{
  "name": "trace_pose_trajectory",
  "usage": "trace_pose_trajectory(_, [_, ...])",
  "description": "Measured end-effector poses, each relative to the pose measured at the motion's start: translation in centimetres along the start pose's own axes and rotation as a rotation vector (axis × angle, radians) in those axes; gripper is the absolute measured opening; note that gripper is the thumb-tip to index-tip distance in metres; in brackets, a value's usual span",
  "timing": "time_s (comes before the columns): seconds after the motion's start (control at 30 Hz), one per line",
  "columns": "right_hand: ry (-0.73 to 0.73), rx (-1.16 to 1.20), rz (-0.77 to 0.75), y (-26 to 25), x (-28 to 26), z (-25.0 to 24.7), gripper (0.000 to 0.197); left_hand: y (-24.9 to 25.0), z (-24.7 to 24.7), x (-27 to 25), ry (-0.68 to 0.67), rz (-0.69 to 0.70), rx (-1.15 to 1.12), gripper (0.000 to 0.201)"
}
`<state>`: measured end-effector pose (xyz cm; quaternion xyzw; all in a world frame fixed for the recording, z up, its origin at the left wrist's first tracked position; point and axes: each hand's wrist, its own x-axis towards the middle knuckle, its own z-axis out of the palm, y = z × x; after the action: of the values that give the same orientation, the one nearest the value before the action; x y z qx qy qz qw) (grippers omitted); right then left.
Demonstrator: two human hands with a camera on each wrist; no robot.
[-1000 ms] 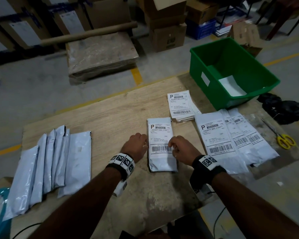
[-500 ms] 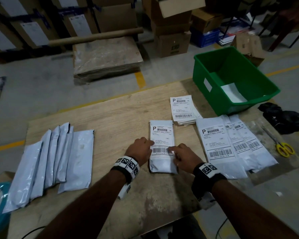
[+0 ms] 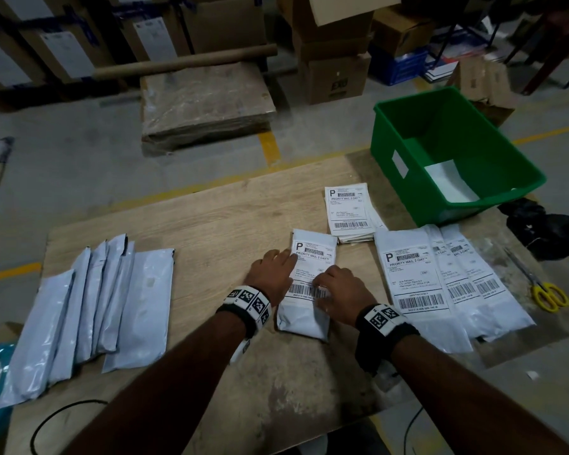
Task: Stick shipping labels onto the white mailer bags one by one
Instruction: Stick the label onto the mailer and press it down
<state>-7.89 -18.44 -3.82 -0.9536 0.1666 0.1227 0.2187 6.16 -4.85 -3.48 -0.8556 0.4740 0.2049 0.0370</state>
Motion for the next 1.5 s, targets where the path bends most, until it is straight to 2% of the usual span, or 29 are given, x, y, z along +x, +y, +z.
trace_pose_trajectory(0.07, [0.003,0.019,0.029,0.3,0.4,-0.1,0.046,-0.1,-0.2,0.5,0.005,-0.031,-0.042,0.062])
trace_pose_trajectory(0.2, [0.001,0.085,0.131,1.5,1.9,-0.7,0.071,-0.1,-0.5,1.0,0.020,-0.050,-0.082,0.062])
trace_pose_trajectory(0.3, [-0.049,0.140,0.192,2.2,3.1,-1.4,0.079,-0.2,-0.4,0.8,0.026,-0.055,-0.098,0.064])
trace_pose_trajectory(0.4, [-0.049,0.153,0.187,2.5,3.3,-1.2,0.073,-0.3,-0.1,0.9,0.016,-0.063,-0.110,0.064])
trace_pose_trajectory(0.5, [0.014,0.169,0.134,2.5,2.2,-0.9,0.049,-0.4,-0.2,1.0,0.015,-0.076,-0.143,0.062])
trace_pose_trajectory(0.6, [-0.002,0.169,0.067,2.4,0.6,-0.2,0.030,-0.4,-0.5,0.9,0.047,-0.078,-0.157,0.049])
trace_pose_trajectory(0.7, [-0.065,0.187,0.050,1.8,-0.4,0.2,0.025,-0.4,-0.6,0.8,0.075,-0.047,-0.110,0.035])
trace_pose_trajectory(0.8, [-0.081,0.208,0.057,1.5,-0.7,0.1,0.022,-0.5,-0.3,0.1,0.044,-0.021,-0.058,0.029])
trace_pose_trajectory(0.97, [-0.091,0.218,0.100,0.8,-1.5,0.4,0.021,-0.5,0.3,-2.4,-0.095,-0.050,-0.090,0.032])
trace_pose_trajectory(1.1, [-0.092,0.251,0.133,-0.6,-2.5,0.2,0.042,-0.1,0.2,-3.8,-0.116,-0.045,-0.176,0.026])
trace_pose_trajectory(1.17, [-0.092,0.250,0.145,-1.0,-3.0,0.0,0.046,0.6,0.1,-4.3,-0.129,-0.068,-0.231,0.035])
trace_pose_trajectory(1.23, [-0.093,0.251,0.158,-1.2,-3.9,-0.1,0.046,1.4,0.0,-4.9,-0.146,-0.047,-0.230,0.042])
trace_pose_trajectory(1.5, [-0.044,0.211,0.124,1.6,-7.6,-1.3,0.041,4.8,0.6,-6.6,-0.175,0.082,-0.352,0.042])
